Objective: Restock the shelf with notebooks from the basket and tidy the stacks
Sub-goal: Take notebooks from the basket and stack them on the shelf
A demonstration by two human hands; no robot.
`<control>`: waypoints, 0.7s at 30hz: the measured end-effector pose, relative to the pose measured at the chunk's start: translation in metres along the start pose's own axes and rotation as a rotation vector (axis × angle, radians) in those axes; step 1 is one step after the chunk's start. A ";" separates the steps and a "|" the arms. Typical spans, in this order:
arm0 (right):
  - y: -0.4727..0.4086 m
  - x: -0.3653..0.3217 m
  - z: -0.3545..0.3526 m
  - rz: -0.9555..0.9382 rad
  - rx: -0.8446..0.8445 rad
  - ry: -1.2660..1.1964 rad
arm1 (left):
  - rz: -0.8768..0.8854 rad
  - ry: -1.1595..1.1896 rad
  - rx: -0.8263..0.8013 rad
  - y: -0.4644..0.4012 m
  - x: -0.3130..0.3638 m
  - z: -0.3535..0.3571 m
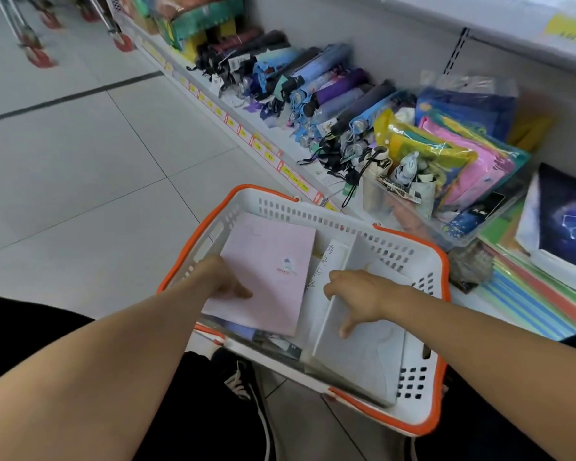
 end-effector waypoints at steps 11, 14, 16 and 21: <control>-0.009 -0.031 -0.070 -0.108 0.198 0.019 | 0.318 0.499 -0.542 0.049 0.049 0.006; -0.022 -0.056 -0.104 -0.199 0.326 0.060 | 0.340 0.547 -0.522 0.067 0.060 -0.006; -0.026 -0.067 -0.125 -0.237 0.410 0.054 | 0.371 0.440 -0.425 0.082 0.066 -0.018; -0.013 -0.068 -0.167 -0.285 0.675 -0.077 | 0.502 0.579 -0.482 0.121 0.075 -0.053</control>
Point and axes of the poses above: each hand's wrist, its own y-axis away from the middle knuckle, its own z-axis out of the palm, x = y × z, the point moved 9 cm from there along -y, towards the middle knuckle, and after that the axes turned 15 degrees about -z, right-handed, at the moved point
